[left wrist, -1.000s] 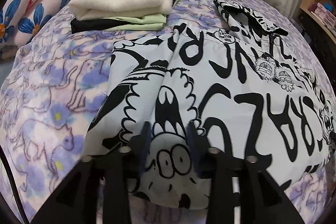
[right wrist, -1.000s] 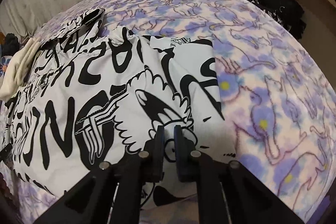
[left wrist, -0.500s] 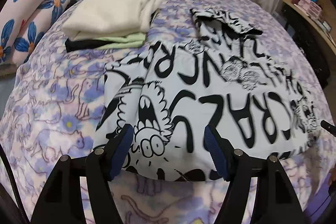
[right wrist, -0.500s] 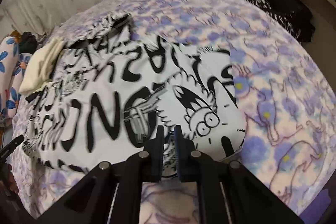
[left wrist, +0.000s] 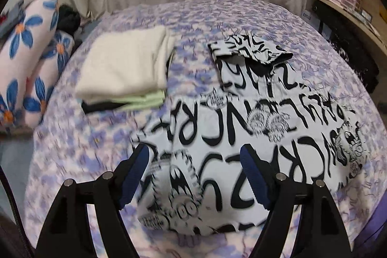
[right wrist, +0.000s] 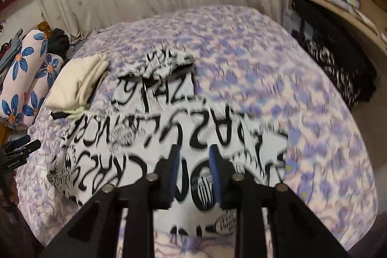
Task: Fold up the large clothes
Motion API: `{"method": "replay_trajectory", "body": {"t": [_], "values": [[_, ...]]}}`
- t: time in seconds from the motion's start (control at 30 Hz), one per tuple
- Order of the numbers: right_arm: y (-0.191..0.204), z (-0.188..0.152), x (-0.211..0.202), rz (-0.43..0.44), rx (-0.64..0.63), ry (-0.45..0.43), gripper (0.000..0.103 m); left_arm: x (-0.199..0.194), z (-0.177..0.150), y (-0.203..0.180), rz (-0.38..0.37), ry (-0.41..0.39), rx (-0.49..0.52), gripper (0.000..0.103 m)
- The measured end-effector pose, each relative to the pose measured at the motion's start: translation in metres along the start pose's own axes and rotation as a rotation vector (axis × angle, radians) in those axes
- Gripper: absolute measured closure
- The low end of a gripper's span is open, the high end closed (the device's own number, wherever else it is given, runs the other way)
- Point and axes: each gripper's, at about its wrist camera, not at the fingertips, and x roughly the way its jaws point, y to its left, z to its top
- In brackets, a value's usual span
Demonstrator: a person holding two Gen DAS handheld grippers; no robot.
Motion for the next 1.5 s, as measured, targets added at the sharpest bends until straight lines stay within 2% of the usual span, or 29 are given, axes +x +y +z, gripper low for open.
{"method": "replay_trajectory", "body": {"t": [0.1, 0.27, 0.33, 0.4, 0.47, 0.7, 0.97, 1.17, 1.37, 1.5], "values": [[0.007, 0.028, 0.001, 0.011, -0.009, -0.027, 0.060, 0.008, 0.022, -0.005, 0.024, -0.007, 0.030, 0.026], [0.018, 0.074, 0.013, -0.016, -0.048, -0.067, 0.059, 0.034, 0.060, -0.012, 0.039, -0.005, 0.053, 0.026], [0.018, 0.087, 0.021, -0.022, -0.049, -0.074, 0.056, 0.047, 0.074, -0.015, 0.027, 0.010, 0.056, 0.026], [0.015, 0.102, 0.033, -0.022, -0.037, -0.072, 0.044, 0.063, 0.087, -0.018, 0.006, 0.035, 0.047, 0.023], [0.009, 0.116, 0.052, -0.017, -0.012, -0.059, 0.040, 0.084, 0.104, -0.017, -0.008, 0.072, 0.022, 0.021], [-0.022, 0.146, 0.133, 0.007, 0.109, 0.019, 0.040, 0.152, 0.149, -0.014, -0.071, 0.164, -0.084, 0.020], [-0.048, 0.163, 0.238, 0.129, 0.266, 0.115, 0.040, 0.240, 0.183, -0.018, -0.158, 0.221, -0.222, 0.020], [-0.046, 0.177, 0.298, 0.189, 0.289, 0.143, 0.040, 0.301, 0.199, -0.026, -0.222, 0.245, -0.294, 0.021], [-0.044, 0.187, 0.354, 0.191, 0.304, 0.184, 0.040, 0.349, 0.212, -0.037, -0.247, 0.240, -0.327, 0.021], [-0.042, 0.188, 0.380, 0.249, 0.311, 0.206, 0.040, 0.372, 0.212, -0.048, -0.261, 0.244, -0.303, 0.021]]}}
